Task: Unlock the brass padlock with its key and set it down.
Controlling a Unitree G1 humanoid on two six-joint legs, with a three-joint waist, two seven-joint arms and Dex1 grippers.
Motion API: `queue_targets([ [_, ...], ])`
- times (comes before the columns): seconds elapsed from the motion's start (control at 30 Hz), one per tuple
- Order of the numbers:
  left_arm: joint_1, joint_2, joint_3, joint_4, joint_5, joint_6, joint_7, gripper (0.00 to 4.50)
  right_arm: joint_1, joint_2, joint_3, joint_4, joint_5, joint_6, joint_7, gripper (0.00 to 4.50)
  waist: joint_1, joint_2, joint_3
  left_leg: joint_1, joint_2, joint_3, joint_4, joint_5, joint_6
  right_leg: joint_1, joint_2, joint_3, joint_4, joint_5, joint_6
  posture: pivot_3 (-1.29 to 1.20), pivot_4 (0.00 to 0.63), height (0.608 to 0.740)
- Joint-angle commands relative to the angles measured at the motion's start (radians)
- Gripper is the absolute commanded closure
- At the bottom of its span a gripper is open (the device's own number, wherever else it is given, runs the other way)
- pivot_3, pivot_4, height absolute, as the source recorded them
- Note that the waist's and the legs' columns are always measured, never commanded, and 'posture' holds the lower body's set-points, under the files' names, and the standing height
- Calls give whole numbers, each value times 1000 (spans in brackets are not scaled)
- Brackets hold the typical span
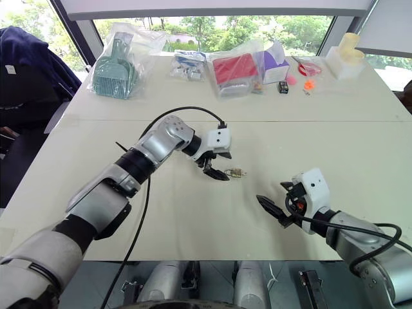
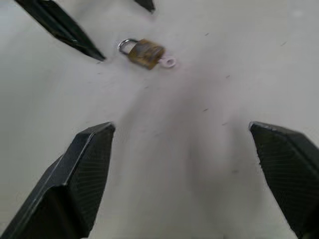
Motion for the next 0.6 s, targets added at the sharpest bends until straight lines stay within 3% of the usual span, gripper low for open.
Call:
queue_targets([
  [0.03, -41, -47, 17, 63, 45, -39, 13, 573, 12, 21, -7, -51, -12, -27, -16, 66, 1, 0, 0, 0, 0, 0, 0, 0, 0, 1, 0, 0, 0, 0, 0, 0, 150, 735],
  [0.43, -28, -173, 46, 180, 141, -54, 98, 573, -5, 60, -5, -54, -35, -37, -54, 66, 3, 0, 0, 1, -1, -1, 1, 0, 1, 3, -1, 0, -1, 0, 0, 0, 150, 735],
  [0.6, 30, -148, 28, 129, 179, -59, 87, 2066, -5, 66, -12, -50, -42, -41, -62, 0, 3, 0, -1, 3, -1, -2, 2, -1, 1, 6, -1, 0, -2, 0, 0, 0, 150, 735],
])
